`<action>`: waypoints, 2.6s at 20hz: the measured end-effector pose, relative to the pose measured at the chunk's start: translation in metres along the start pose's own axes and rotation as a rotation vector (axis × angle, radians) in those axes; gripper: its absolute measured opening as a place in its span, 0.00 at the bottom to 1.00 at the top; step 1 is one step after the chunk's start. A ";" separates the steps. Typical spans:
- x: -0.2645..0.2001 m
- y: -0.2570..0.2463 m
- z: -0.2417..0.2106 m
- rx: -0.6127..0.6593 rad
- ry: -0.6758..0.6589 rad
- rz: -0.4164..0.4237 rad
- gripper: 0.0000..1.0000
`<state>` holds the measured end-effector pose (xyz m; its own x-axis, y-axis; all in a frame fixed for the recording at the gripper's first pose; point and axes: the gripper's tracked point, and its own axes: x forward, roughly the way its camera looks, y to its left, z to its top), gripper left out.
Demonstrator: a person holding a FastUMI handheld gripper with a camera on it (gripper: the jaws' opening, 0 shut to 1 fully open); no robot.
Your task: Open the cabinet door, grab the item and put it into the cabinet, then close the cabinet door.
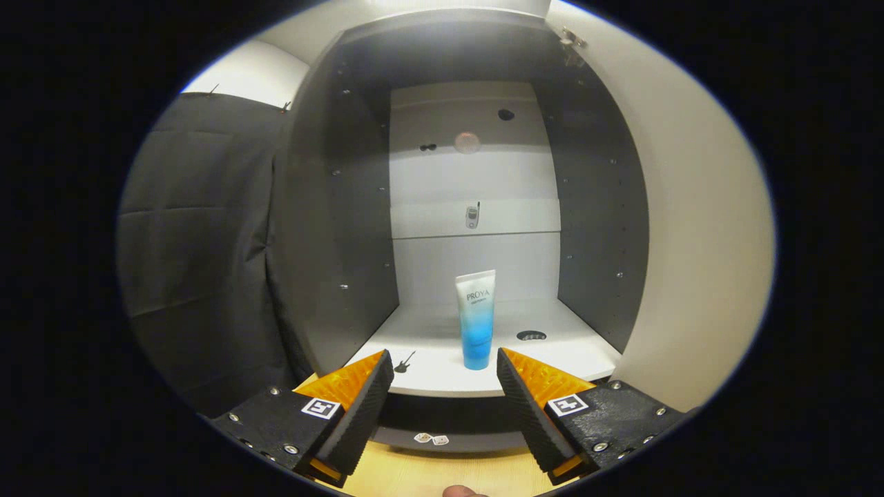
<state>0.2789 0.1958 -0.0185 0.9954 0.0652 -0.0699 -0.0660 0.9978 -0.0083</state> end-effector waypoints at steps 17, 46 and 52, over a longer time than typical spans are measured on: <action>-0.216 0.045 0.011 0.074 0.002 0.069 0.93; -0.297 -0.276 0.012 0.123 0.031 -0.139 0.93; -0.285 -0.264 0.017 0.098 0.027 -0.079 0.93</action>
<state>0.0133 -0.0860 0.0204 0.9950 -0.0127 -0.0995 0.0209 0.9964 0.0822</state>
